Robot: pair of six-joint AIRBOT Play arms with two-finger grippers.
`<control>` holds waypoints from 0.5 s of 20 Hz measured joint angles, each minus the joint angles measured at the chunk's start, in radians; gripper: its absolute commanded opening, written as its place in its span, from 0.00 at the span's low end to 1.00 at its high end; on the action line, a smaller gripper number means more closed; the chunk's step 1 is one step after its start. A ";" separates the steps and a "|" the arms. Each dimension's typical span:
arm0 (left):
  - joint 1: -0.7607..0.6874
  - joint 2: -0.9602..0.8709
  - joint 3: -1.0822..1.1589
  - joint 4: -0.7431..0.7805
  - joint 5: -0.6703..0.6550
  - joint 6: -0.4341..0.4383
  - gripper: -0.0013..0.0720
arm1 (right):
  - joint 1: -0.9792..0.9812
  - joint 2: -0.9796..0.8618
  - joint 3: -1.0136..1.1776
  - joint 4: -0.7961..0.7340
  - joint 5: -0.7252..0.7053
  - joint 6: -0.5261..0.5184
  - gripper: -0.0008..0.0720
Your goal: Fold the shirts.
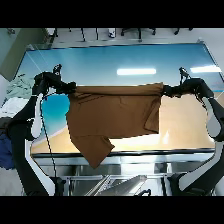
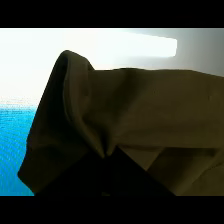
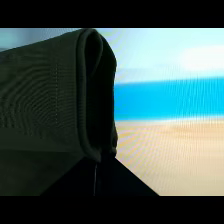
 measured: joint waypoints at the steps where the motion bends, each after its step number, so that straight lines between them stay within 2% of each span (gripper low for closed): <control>1: -0.005 -0.002 0.000 0.009 0.000 -0.005 0.04 | 0.004 0.000 -0.001 -0.001 0.001 0.005 0.05; 3: -0.017 -0.004 0.002 0.022 0.000 -0.009 0.04 | 0.011 -0.001 -0.001 -0.004 0.004 0.005 0.05; 4: -0.023 -0.004 0.003 0.025 0.000 -0.012 0.30 | 0.015 -0.001 -0.001 -0.003 0.005 0.005 0.12; 5: -0.030 -0.005 0.010 0.029 0.000 -0.012 0.72 | 0.019 -0.001 -0.001 0.002 0.004 0.006 0.43; 6: -0.037 -0.005 0.020 0.029 0.004 -0.016 0.98 | 0.022 0.000 -0.001 0.016 0.002 0.006 0.59; 9: -0.050 -0.001 0.089 0.028 0.066 -0.023 0.98 | 0.022 0.034 0.006 0.045 -0.032 0.006 0.63; 10: -0.051 0.009 0.111 0.028 0.098 -0.027 0.98 | 0.016 0.058 0.010 0.050 -0.049 0.006 0.73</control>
